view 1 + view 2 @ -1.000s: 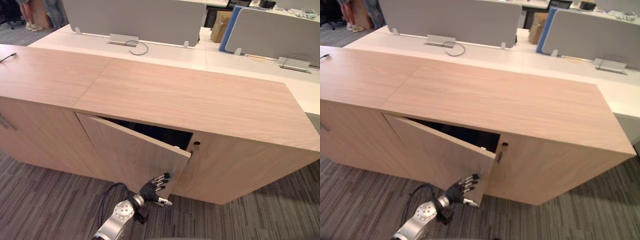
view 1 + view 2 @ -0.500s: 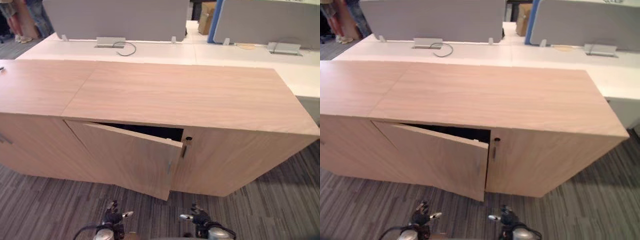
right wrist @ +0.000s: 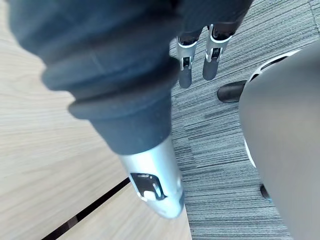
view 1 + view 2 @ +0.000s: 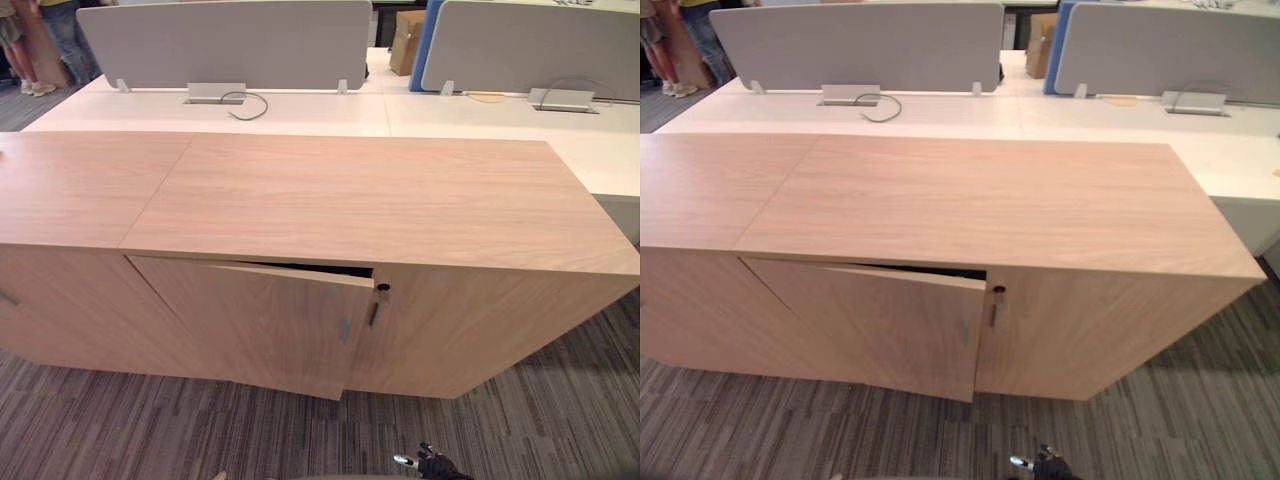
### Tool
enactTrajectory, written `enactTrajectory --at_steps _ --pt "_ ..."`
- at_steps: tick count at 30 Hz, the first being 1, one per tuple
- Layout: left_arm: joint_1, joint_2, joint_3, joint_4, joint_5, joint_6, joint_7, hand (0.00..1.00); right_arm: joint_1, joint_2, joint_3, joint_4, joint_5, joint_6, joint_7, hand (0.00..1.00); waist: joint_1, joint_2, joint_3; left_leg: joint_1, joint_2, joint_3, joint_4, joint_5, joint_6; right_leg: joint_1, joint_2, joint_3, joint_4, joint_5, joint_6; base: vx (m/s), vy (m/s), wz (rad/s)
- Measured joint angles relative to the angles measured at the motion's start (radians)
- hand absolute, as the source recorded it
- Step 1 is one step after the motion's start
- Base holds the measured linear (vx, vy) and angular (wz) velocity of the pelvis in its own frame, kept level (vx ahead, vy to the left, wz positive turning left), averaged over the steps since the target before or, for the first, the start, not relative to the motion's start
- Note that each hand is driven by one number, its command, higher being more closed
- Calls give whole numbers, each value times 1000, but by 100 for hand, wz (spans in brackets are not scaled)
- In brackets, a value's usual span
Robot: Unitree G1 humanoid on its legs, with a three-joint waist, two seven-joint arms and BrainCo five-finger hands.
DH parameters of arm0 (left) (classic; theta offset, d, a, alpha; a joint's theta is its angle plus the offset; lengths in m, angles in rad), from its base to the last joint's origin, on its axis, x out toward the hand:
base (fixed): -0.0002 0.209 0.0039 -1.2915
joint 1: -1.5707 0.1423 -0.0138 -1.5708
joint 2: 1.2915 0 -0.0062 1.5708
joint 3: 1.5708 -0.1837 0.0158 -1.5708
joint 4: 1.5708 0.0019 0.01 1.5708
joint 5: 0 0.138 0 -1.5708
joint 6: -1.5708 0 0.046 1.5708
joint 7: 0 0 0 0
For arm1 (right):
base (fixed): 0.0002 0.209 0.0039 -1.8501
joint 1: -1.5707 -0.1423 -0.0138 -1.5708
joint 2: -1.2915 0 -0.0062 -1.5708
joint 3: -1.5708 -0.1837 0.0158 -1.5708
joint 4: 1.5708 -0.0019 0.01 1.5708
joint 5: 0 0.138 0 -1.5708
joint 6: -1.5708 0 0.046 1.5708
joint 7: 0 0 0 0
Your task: Walk over to the cabinet, pick up the folder, carry it to the office cabinet, place the folder inside the office cabinet, then close the office cabinet door
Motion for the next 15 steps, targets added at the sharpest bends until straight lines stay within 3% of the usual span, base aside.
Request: enactTrajectory --at_steps 5,8,11,15 --pt "8 -5 17 24 -84 10 -50 0 -4 2 -11 12 0 2 8 0 -1 -3 -2 3 -6 -4 -15 8 4 -1 -5 -5 0 0 0 -10 19 2" --pt "7 -13 10 30 -82 10 -59 0 -4 7 -29 16 -1 3 7 0 -1 -5 -10 4 -8 -4 -17 8 5 -1 -7 -6 0 0 0 -17 32 1" --pt "2 -15 -16 23 -28 -5 -38 0 -4 11 -37 17 -1 4 2 0 -4 -10 -16 6 -9 -4 -18 9 6 0 -8 -6 0 0 0 -5 12 0" --pt "-8 -18 -62 -21 81 -57 52 0 -4 15 -36 17 0 1 -18 0 -5 -14 -16 7 -11 -16 -27 16 6 2 -8 -17 -1 0 0 -23 14 7"
